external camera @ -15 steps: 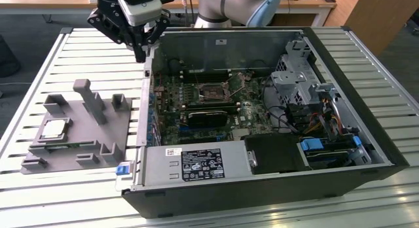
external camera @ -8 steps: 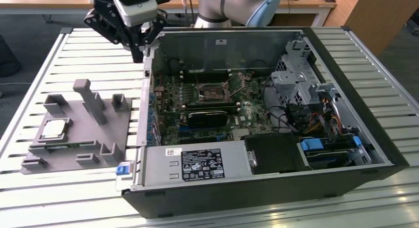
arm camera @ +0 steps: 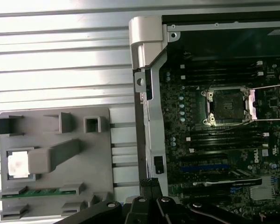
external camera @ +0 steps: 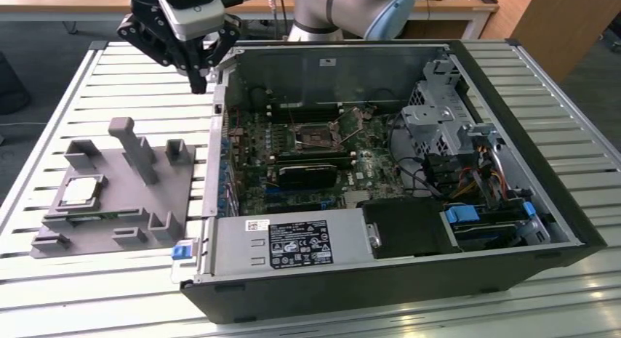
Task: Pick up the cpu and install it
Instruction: 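Reach for the cpu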
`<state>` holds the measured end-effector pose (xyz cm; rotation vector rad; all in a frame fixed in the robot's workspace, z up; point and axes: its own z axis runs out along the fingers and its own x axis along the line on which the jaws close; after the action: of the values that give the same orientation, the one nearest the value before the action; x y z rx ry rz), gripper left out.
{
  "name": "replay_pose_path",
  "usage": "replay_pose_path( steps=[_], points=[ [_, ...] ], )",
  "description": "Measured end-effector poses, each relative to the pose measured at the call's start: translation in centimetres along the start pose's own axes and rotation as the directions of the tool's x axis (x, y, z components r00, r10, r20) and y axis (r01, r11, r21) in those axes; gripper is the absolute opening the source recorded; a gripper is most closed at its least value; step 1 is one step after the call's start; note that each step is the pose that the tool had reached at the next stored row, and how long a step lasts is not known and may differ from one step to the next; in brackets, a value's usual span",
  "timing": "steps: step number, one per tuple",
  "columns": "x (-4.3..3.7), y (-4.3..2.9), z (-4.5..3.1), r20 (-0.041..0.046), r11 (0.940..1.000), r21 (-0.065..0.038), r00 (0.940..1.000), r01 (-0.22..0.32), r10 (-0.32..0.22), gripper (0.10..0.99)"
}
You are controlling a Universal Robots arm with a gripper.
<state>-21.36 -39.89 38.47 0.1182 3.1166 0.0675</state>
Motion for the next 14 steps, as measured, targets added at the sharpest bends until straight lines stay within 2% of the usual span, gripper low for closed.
replay_pose_path(
  steps=[14],
  points=[
    [1.44,-0.11,0.09,-0.0007,1.0000,0.000,1.0000,0.000,0.000,0.106]
  ],
)
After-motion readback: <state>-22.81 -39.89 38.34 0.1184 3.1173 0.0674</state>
